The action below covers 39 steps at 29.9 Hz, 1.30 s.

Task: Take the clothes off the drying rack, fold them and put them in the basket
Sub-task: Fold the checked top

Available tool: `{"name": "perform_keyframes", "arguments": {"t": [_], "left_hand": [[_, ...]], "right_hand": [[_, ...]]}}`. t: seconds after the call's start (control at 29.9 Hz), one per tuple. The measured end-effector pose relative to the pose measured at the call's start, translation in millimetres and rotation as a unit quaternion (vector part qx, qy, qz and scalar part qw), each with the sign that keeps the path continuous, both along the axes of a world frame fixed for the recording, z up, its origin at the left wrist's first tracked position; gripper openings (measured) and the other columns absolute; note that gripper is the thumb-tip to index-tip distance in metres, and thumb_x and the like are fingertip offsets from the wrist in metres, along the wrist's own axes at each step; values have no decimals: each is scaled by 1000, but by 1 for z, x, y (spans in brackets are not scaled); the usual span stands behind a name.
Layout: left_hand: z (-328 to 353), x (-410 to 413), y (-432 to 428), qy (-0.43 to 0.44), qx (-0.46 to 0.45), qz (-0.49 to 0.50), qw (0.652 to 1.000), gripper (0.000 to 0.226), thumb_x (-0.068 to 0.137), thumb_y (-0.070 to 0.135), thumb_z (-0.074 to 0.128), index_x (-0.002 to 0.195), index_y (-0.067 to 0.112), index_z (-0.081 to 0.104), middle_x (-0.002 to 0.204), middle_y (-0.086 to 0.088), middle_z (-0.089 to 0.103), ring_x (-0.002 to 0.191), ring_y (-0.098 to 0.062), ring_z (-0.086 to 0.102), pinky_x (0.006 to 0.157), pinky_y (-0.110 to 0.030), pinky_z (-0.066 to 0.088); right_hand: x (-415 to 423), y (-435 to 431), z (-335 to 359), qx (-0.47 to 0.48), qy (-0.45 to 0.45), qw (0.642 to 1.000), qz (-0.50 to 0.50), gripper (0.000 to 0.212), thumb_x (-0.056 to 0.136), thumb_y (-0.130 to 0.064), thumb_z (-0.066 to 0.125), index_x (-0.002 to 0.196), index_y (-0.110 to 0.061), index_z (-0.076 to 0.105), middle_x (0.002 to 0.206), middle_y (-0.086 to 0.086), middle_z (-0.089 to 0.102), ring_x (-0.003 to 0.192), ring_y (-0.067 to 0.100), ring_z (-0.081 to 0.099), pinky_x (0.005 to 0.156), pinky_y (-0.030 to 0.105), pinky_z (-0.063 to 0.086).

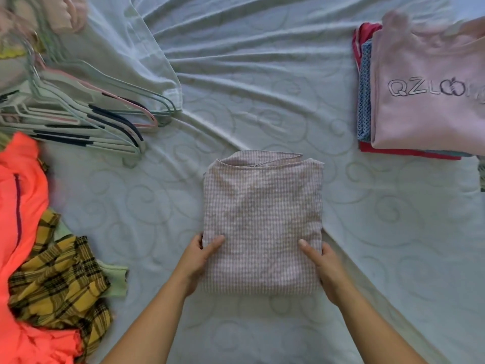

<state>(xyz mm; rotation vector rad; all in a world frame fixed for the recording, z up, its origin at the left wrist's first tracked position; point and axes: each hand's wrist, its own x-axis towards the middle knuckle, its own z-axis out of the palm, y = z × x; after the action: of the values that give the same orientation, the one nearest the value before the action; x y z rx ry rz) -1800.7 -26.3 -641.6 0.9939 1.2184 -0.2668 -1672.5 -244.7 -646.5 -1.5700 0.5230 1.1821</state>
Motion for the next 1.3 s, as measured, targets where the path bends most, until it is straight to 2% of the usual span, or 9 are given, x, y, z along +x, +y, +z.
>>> {"name": "perform_keyframes", "arguments": {"t": [0.1,0.33,0.43,0.6,0.7,0.8,0.97,1.17,1.3], "left_hand": [[10,27,7,-20,-59,38,997,39,88,20,59,124,8,51,118,-12,63,96,-24,64,69,-28,57],[44,70,9,-47,-19,45,998,20,93,11,50,112,10,54,93,-3,64,70,-14,67,49,-16,52],[51,63,-12,-33,-23,44,998,27,92,13,52,117,7,56,107,-8,66,78,-16,67,54,-20,55],[32,24,-70,33,-63,28,997,30,84,10,64,114,4,60,98,-11,72,79,-21,71,58,-28,56],[15,24,-79,49,-9,71,996,37,88,13,59,123,3,53,109,-9,66,92,-23,63,72,-34,51],[7,41,-72,23,52,99,993,43,84,17,63,124,8,51,115,-11,63,96,-24,62,74,-36,51],[10,58,-68,-5,18,101,995,37,84,6,61,119,14,50,110,-9,63,91,-24,62,68,-36,52],[57,95,-70,-99,89,112,985,33,85,6,58,113,21,53,108,0,65,91,-16,65,64,-27,57],[109,176,-80,-208,96,51,972,36,78,10,61,109,26,54,99,7,67,82,-8,69,64,-23,57]], "right_hand": [[12,18,7,40,2,999,-12,39,82,-19,67,118,-12,54,110,2,65,95,18,63,77,29,51],[55,27,37,93,-8,993,-77,20,85,-8,63,103,-14,59,99,2,66,88,17,62,73,30,52],[61,7,46,80,-28,996,-39,25,82,-11,66,105,-15,58,100,1,65,90,15,62,73,26,50],[31,-54,32,22,-3,1000,18,26,83,-13,65,108,-15,57,95,-2,63,81,8,58,67,20,46],[36,-73,17,-11,-5,999,43,19,84,-19,64,101,-14,58,107,9,64,81,10,59,66,23,46],[58,-64,8,-6,-49,999,18,24,86,-13,63,108,-6,56,99,8,65,77,10,59,57,17,50],[69,-35,8,45,-17,997,61,30,84,-7,64,114,-2,59,108,13,66,80,17,64,71,26,54],[101,-47,52,96,-79,992,3,9,83,-3,63,87,-11,62,87,3,68,74,13,66,64,21,56],[166,-67,99,150,-144,976,-57,35,59,-21,73,91,-10,63,82,0,73,76,16,70,64,27,57]]}}
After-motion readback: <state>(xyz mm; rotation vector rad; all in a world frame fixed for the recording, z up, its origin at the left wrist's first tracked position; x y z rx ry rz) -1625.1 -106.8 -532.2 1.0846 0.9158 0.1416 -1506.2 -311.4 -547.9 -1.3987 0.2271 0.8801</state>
